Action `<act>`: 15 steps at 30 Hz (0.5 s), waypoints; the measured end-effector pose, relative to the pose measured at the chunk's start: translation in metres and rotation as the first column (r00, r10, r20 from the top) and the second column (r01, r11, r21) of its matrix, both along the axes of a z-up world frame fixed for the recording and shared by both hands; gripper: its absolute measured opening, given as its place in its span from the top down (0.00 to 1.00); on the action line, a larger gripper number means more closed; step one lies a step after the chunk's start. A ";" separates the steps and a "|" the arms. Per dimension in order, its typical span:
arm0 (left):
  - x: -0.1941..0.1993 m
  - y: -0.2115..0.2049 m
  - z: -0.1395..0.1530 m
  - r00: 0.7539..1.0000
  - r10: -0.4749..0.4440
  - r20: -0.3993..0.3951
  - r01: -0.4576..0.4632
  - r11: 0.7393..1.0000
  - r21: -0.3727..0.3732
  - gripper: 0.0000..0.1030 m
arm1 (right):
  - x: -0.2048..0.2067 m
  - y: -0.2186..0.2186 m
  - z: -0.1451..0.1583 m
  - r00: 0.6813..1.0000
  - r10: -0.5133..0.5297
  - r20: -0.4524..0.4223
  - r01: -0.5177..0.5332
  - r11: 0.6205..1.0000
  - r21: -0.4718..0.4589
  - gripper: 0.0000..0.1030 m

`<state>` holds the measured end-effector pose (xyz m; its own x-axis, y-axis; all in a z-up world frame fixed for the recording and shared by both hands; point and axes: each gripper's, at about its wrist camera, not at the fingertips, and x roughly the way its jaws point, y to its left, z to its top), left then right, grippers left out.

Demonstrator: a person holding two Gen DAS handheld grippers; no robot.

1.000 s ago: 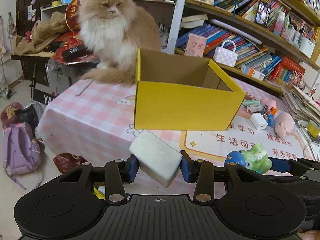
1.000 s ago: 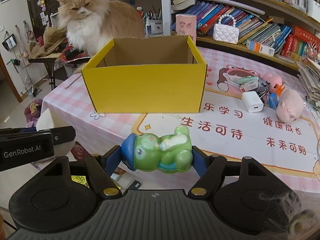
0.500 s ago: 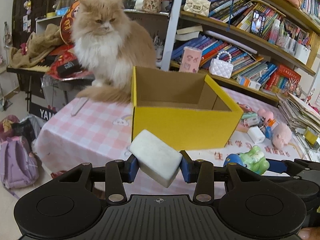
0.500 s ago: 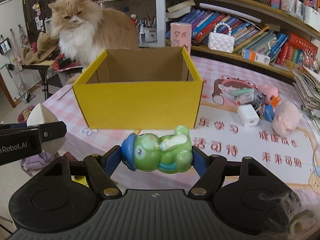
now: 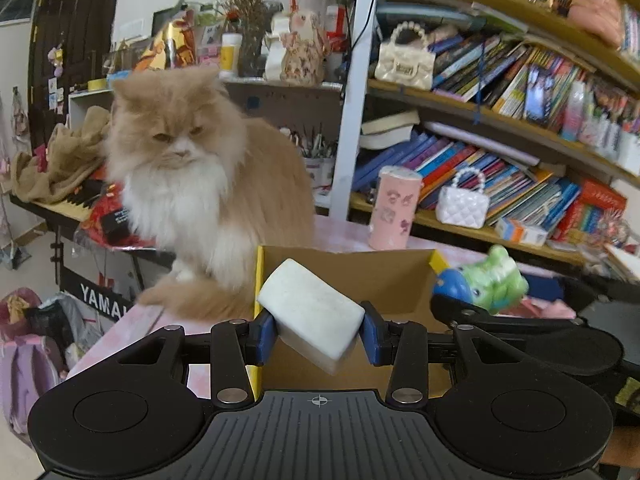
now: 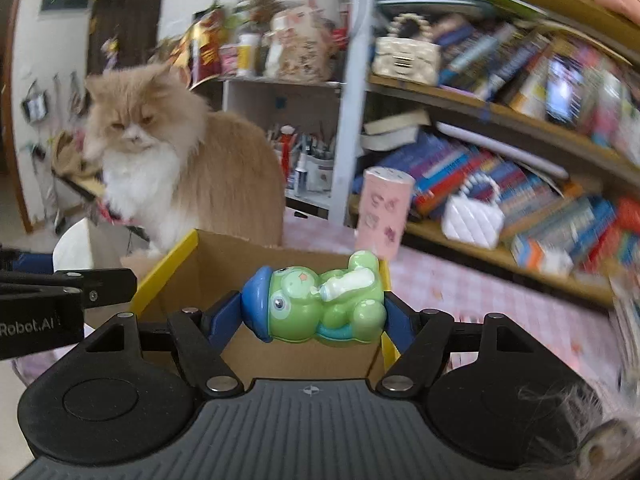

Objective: Organize objects
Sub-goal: 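Lift and carry the frog toy and white block over the yellow box with both tools, then open the right tool to drop the frog toy while the left tool releases the white block into the box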

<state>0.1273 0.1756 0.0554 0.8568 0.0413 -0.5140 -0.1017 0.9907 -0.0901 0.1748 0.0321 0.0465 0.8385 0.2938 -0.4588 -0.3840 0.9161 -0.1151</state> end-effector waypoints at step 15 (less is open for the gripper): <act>0.122 -0.012 -0.061 0.959 -0.031 -0.282 0.044 0.998 0.040 0.60 | 0.127 0.056 -0.074 0.892 0.309 -0.329 -0.425 0.821 -0.382 0.29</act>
<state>0.2493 0.1634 -0.0052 0.6797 0.0411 -0.7323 -0.0795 0.9967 -0.0178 0.3013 0.0878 -0.0271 0.5536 0.2798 -0.7844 -0.7496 0.5778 -0.3228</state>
